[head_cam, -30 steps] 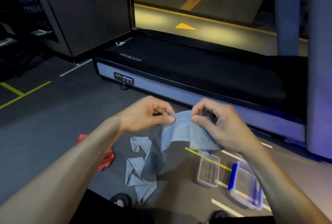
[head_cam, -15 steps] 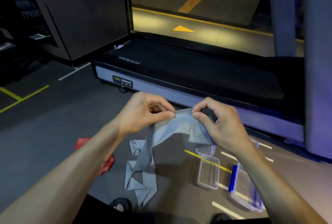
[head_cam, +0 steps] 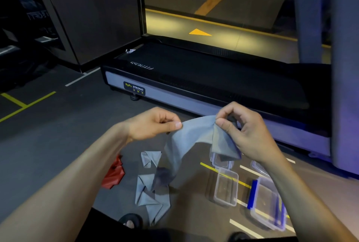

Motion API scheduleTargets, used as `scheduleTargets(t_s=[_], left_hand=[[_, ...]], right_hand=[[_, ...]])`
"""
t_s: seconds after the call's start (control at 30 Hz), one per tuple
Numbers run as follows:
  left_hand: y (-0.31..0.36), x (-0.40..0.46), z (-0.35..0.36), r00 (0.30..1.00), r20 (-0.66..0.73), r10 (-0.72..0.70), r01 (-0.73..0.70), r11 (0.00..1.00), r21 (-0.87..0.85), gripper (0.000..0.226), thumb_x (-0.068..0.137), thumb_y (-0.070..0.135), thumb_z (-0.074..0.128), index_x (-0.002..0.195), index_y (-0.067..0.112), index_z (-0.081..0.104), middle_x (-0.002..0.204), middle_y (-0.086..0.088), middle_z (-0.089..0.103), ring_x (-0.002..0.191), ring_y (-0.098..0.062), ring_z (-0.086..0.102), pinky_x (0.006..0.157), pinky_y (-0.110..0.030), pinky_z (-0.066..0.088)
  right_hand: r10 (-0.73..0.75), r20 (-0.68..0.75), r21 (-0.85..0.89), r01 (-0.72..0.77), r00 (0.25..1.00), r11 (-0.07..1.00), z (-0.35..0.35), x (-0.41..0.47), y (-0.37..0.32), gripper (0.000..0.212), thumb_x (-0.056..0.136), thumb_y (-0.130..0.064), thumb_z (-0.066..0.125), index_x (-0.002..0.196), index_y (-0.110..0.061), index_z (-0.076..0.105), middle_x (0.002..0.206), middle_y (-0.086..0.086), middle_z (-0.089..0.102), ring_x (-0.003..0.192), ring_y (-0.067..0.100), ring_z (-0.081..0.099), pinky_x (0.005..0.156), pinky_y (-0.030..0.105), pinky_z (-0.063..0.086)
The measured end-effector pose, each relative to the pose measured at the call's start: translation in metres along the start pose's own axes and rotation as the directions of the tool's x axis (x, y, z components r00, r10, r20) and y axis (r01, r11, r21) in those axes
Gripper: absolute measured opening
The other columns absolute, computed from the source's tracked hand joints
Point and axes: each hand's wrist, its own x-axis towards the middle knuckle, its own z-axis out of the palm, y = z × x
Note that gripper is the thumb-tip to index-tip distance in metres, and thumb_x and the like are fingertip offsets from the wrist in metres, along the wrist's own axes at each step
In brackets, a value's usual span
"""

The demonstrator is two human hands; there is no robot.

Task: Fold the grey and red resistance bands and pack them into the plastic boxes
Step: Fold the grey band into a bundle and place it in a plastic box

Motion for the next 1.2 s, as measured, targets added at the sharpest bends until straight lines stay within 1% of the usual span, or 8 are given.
scheduleTargets(t_s=[0.2,0.33,0.43,0.57,0.8,1.0,1.1,1.2], left_hand=[[0.003,-0.004,-0.007,0.999,-0.025,-0.040,0.039,0.999,-0.028,0.015,0.098,0.021,0.064,0.091,0.014,0.075,0.076,0.007,0.068,0.071,-0.003,0.057,0.067,-0.019,0.045],[0.005,-0.006,-0.006,0.999,-0.001,-0.032,0.032,0.998,-0.046,0.016,0.097,0.026,0.065,0.090,0.018,0.076,0.081,-0.002,0.065,0.076,-0.018,0.051,0.072,-0.033,0.041],[0.009,-0.006,-0.005,1.000,0.009,-0.006,0.007,0.996,-0.094,0.016,0.097,0.026,0.064,0.087,0.022,0.076,0.079,-0.001,0.061,0.077,-0.021,0.044,0.073,-0.037,0.034],[0.015,-0.002,0.001,0.999,0.054,0.000,0.006,0.993,-0.115,0.018,0.101,0.022,0.061,0.089,0.018,0.074,0.077,0.000,0.058,0.073,-0.015,0.044,0.066,-0.026,0.035],[0.010,0.007,0.012,0.991,0.131,-0.020,0.021,1.000,-0.005,0.040,0.092,0.046,0.067,0.096,0.007,0.072,0.084,-0.007,0.051,0.082,-0.023,0.039,0.077,-0.040,0.030],[0.012,0.007,0.011,0.983,0.178,0.042,-0.051,0.998,0.046,0.015,0.096,0.033,0.068,0.086,0.024,0.074,0.076,-0.006,0.053,0.073,-0.020,0.043,0.071,-0.038,0.035],[0.010,0.007,0.009,0.992,0.129,0.010,-0.027,0.991,0.129,0.014,0.097,0.028,0.069,0.088,0.020,0.075,0.078,-0.004,0.065,0.075,-0.011,0.052,0.075,-0.031,0.042],[0.011,0.006,0.008,0.994,0.106,-0.008,-0.023,0.958,0.286,0.017,0.098,0.029,0.068,0.082,0.024,0.072,0.070,0.006,0.063,0.064,-0.004,0.050,0.064,-0.023,0.042]], right_hand=[[0.078,0.145,0.128,-0.097,0.986,0.987,-0.004,0.002,0.016,0.005,0.098,-0.010,0.066,0.095,-0.013,0.064,0.086,-0.006,0.067,0.081,0.007,0.062,0.078,0.020,0.046],[0.099,0.321,0.158,-0.156,0.942,0.975,-0.001,-0.003,0.022,0.009,0.100,-0.017,0.062,0.096,-0.009,0.061,0.081,0.006,0.063,0.072,0.022,0.055,0.074,0.026,0.047],[0.104,0.366,0.207,-0.189,0.925,0.960,-0.001,-0.006,0.021,0.008,0.099,-0.013,0.062,0.096,-0.005,0.062,0.099,0.004,0.071,0.095,0.027,0.067,0.086,0.035,0.051],[0.032,0.383,0.255,-0.139,0.923,0.957,0.007,-0.005,0.013,0.009,0.101,-0.009,0.060,0.096,-0.001,0.062,0.136,0.000,0.064,0.126,0.019,0.061,0.106,0.041,0.048],[-0.026,0.357,0.437,-0.142,0.934,0.888,0.027,-0.003,-0.005,0.009,0.098,-0.003,0.057,0.098,0.006,0.059,0.147,0.005,0.056,0.134,0.020,0.057,0.112,0.034,0.045],[0.038,0.347,0.391,-0.182,0.937,0.902,0.044,-0.002,-0.003,0.020,0.096,-0.014,0.060,0.100,0.006,0.058,0.145,0.007,0.057,0.131,0.025,0.058,0.114,0.049,0.041],[0.029,0.407,0.368,-0.193,0.913,0.910,0.035,-0.001,-0.003,0.018,0.101,-0.008,0.059,0.102,0.010,0.057,0.149,0.005,0.054,0.134,0.018,0.056,0.114,0.043,0.042],[0.020,0.443,0.367,-0.202,0.896,0.908,0.021,-0.003,-0.006,0.012,0.099,-0.006,0.059,0.101,0.005,0.060,0.155,-0.002,0.047,0.137,0.010,0.053,0.112,0.031,0.045]])
